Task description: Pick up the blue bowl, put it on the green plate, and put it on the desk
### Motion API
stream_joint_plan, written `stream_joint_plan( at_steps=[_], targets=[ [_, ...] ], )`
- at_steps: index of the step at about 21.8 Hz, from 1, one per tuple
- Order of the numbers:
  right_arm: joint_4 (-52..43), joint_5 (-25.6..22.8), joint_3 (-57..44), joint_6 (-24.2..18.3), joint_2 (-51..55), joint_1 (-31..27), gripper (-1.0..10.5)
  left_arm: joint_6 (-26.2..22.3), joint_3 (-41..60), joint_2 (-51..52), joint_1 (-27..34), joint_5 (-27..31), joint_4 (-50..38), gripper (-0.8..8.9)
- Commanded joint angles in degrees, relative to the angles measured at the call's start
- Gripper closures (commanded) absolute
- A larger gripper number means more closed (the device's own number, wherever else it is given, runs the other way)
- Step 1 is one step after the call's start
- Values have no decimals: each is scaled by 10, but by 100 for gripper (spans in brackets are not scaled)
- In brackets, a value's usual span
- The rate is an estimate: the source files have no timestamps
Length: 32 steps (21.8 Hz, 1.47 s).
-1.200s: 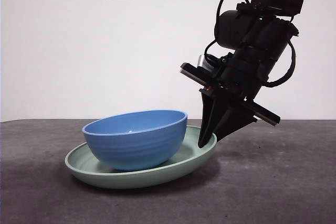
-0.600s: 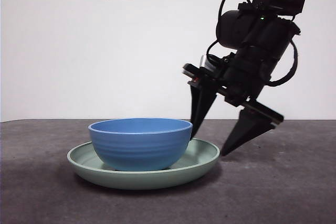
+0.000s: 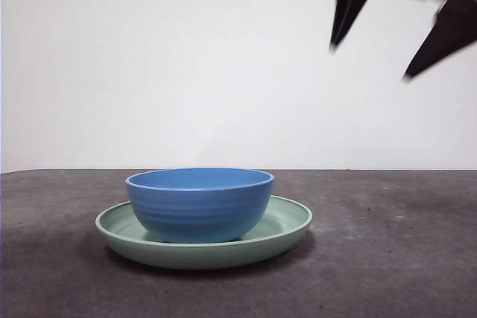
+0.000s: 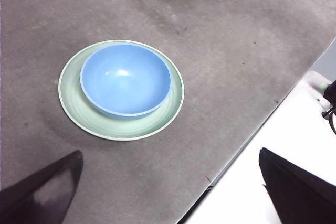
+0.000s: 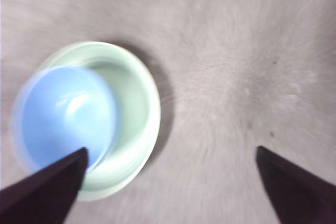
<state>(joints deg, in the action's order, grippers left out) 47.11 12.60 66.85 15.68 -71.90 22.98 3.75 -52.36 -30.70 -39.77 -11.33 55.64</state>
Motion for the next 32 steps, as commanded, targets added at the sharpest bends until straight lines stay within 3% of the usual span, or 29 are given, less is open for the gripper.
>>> stream_joint_plan(
  at_steps=[1, 7, 13, 23, 24, 26, 28, 29, 32],
  targets=[
    [51, -9, 11, -10, 83, 5, 355, -6, -6, -2, -4, 2, 7, 188],
    [194, -24, 11, -41, 281, 6, 348, 13, -6, -2, -4, 2, 16, 188],
    [332, -26, 11, -60, 412, 6, 348, 50, -6, -2, -4, 2, 16, 188],
    [338, -22, 9, -59, 511, 5, 350, 66, -5, -2, -4, 2, 18, 205],
    [338, -22, 9, -59, 512, 5, 367, 69, -5, -2, -4, 2, 18, 235],
    [338, -22, 9, -59, 512, 5, 511, 74, -5, -2, -4, 2, 20, 409],
    [338, -22, 9, -59, 512, 5, 868, 75, -5, -2, -4, 2, 23, 708],
    [338, -21, 9, -61, 512, 5, 964, 75, -5, -2, -4, 2, 25, 825],
    [338, -21, 9, -60, 512, 5, 922, 75, -5, -2, -4, 2, 20, 788]
  ],
)
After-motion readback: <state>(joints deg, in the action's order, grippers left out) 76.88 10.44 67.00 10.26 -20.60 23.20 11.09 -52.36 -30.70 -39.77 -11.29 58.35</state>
